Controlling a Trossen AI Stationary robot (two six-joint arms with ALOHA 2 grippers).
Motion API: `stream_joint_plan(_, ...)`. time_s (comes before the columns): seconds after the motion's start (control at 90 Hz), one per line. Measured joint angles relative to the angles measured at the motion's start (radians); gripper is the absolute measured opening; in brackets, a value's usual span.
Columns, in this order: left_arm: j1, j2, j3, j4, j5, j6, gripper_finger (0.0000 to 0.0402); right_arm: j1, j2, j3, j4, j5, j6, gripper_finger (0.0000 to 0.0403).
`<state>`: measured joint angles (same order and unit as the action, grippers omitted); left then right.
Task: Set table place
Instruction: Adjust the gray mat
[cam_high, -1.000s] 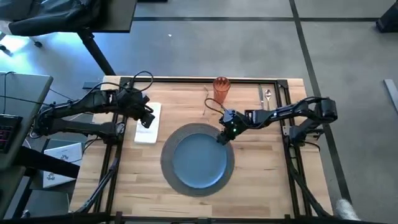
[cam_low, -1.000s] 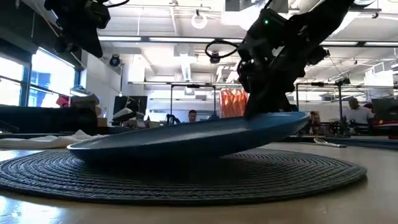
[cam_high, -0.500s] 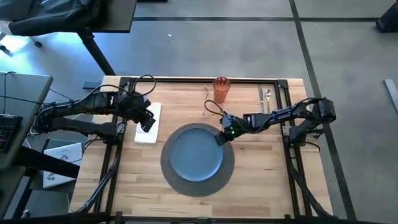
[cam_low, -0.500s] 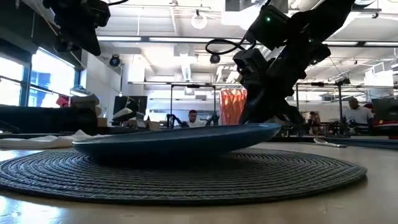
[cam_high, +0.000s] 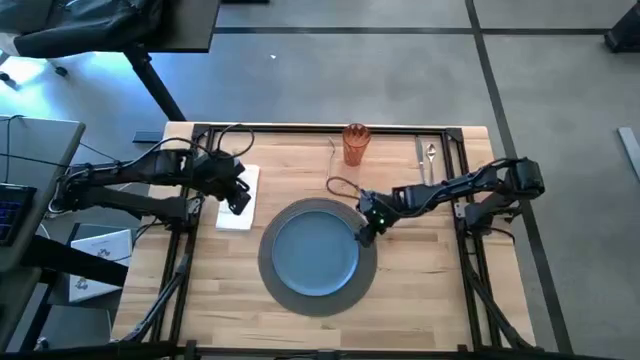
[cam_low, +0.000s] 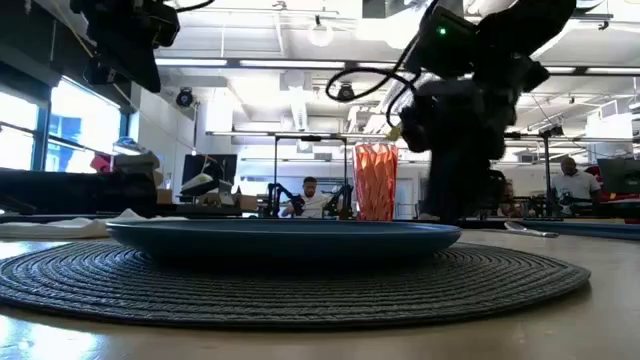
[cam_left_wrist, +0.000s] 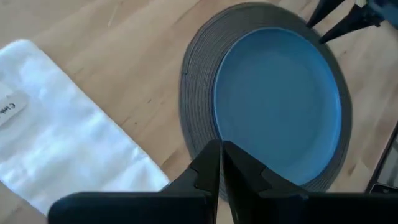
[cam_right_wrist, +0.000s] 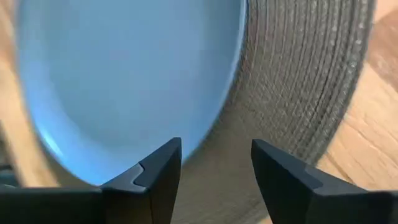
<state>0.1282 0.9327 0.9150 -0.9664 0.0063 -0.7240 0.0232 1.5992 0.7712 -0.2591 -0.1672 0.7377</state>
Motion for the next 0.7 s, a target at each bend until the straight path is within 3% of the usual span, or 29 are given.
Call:
stream_joint_plan(0.167, -0.036, 0.074, 0.0, 0.0, 0.0, -0.01, 0.0005, 0.019, 0.029, 0.0, -0.052, 0.09, -0.032, 0.0151)
stream_joint_plan(0.478, -0.06, 0.251, 0.0, -0.078, -0.001, -0.155, 0.0005, 0.059, 0.002, 0.001, -0.264, 0.093, 0.058, 0.0113)
stream_joint_plan(0.7, 0.046, 0.39, 0.0, -0.208, -0.05, -0.13, 0.0005, 0.088, -0.104, -0.001, -0.291, 0.109, 0.114, 0.0106)
